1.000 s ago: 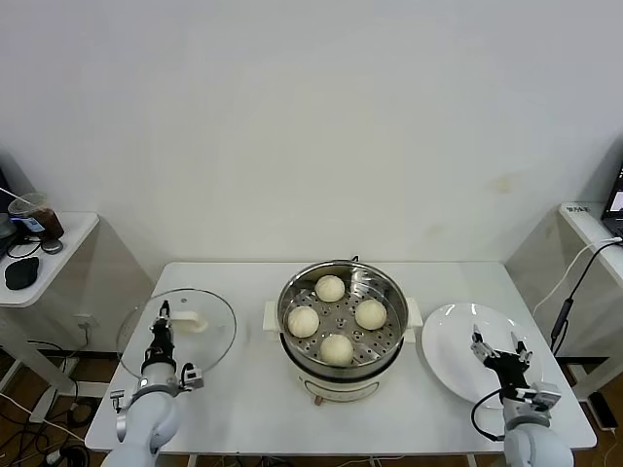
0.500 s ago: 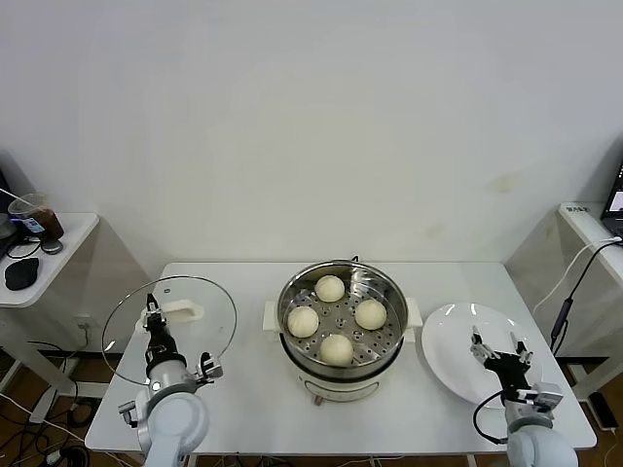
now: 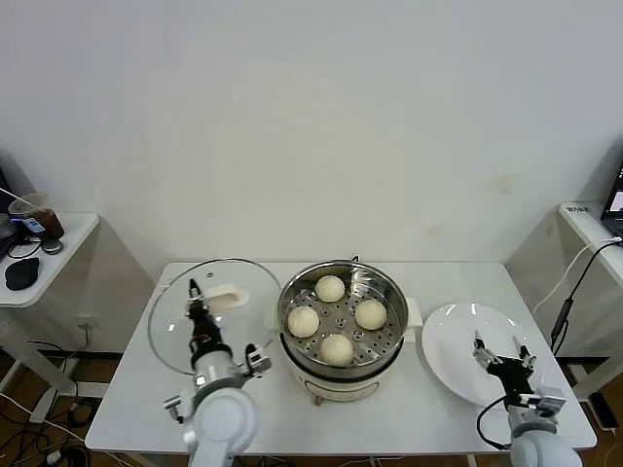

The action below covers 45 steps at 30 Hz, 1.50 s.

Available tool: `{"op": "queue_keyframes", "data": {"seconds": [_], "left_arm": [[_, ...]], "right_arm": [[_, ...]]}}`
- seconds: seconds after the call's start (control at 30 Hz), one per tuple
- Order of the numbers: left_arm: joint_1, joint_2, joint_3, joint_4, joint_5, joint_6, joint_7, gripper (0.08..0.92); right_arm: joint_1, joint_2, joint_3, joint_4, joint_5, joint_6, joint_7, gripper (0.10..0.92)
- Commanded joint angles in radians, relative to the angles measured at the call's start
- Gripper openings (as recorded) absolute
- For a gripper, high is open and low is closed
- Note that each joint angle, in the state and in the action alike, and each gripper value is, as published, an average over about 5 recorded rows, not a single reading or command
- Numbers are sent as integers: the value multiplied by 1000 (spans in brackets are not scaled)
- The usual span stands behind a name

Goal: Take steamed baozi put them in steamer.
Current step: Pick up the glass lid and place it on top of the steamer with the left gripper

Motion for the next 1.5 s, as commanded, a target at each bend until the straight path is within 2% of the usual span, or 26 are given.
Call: {"op": "queue_keyframes", "data": {"seconds": [0.03,0.27,0.53,0.73,0.97,1.5], "left_arm": [[-87,-71,224,40,47,20,61,169],[-137,-64,338,53,19,21,121,169],[-239,-68,475,147,-49,23,117,169],[-325,-70,483,235,-113,23,102,169],[-340,-71,467,324,-97,23,53,169],[-295,-69,425,308,-22,23,65,169]], "right_arm": [[-1,9,10,2,-6,-3,0,823],[-3,13,12,-5,-12,-1,0,823],[-5,24,22,-5,-14,-2,0,823],[-2,33,29,-12,-17,-1,0,823],[5,39,28,-18,-21,-2,0,823],[13,38,23,-27,-21,2,0,823]]}}
